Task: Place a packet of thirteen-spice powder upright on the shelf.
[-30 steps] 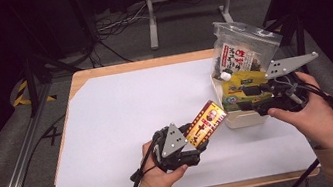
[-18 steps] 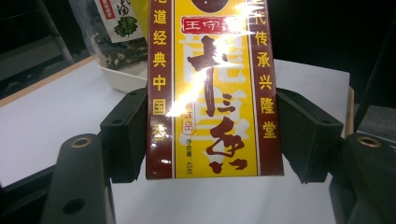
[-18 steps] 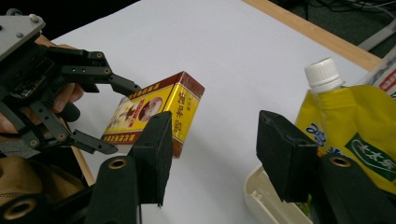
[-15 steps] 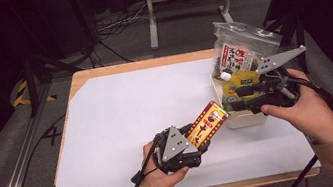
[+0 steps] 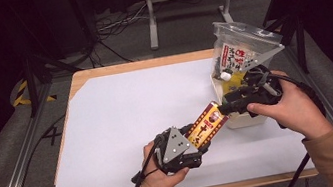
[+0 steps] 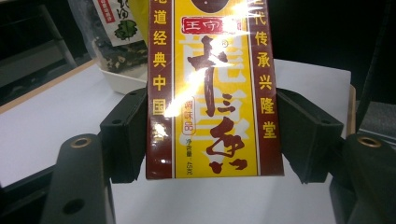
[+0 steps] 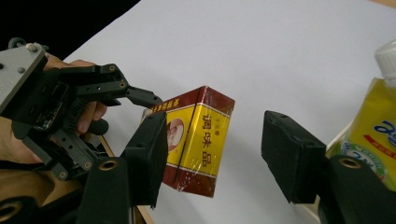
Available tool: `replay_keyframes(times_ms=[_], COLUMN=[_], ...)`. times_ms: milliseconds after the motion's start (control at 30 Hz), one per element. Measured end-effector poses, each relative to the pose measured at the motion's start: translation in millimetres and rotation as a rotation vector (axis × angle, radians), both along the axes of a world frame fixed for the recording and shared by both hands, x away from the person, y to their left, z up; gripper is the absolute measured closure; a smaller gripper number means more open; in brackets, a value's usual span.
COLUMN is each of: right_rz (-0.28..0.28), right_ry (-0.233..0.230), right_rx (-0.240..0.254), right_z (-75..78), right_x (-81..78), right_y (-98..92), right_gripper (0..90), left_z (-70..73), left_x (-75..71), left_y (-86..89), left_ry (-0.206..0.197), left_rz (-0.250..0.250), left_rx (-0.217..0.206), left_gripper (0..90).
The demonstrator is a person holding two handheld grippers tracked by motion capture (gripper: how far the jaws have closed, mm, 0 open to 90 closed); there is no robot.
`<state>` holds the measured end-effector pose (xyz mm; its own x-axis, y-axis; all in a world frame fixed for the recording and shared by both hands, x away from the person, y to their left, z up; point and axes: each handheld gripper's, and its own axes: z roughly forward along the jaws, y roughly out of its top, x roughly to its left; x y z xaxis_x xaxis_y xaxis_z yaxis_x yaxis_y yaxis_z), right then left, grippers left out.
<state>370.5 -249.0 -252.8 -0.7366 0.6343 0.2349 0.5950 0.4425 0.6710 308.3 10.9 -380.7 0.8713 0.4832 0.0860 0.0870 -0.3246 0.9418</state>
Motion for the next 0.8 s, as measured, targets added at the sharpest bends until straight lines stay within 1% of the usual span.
replay_keyframes(times_ms=[100, 233, 400, 533, 633, 800], right_rz=[-0.004, -0.005, 0.009, 0.015, 0.021, 0.030], right_ry=[0.016, 0.029, 0.039, 0.044, 0.046, 0.065], right_rx=[-0.011, -0.029, -0.022, -0.021, -0.020, -0.013], right_z=[-2.8, -6.9, -9.7, -11.3, -12.4, -14.3], right_x=[1.7, 3.3, 3.7, 4.0, 4.0, 4.4], right_y=[2.6, 5.1, 6.8, 8.5, 9.8, 11.0], right_gripper=[39.9, 39.5, 38.5, 38.6, 39.0, 41.9], left_z=[-0.3, 0.4, 0.9, 0.9, 1.0, 1.4], left_x=[-0.9, -1.2, -2.4, -3.2, -3.5, -3.2], left_y=[-0.8, -0.7, -0.9, -1.6, -1.9, -1.3], left_ry=[-0.005, -0.021, -0.048, -0.059, -0.057, -0.057], left_rz=[0.000, 0.004, 0.012, 0.010, 0.009, 0.011], left_rx=[0.004, 0.010, 0.017, 0.020, 0.015, 0.013], left_gripper=[32.5, 32.5, 32.5, 32.5, 32.4, 32.4])
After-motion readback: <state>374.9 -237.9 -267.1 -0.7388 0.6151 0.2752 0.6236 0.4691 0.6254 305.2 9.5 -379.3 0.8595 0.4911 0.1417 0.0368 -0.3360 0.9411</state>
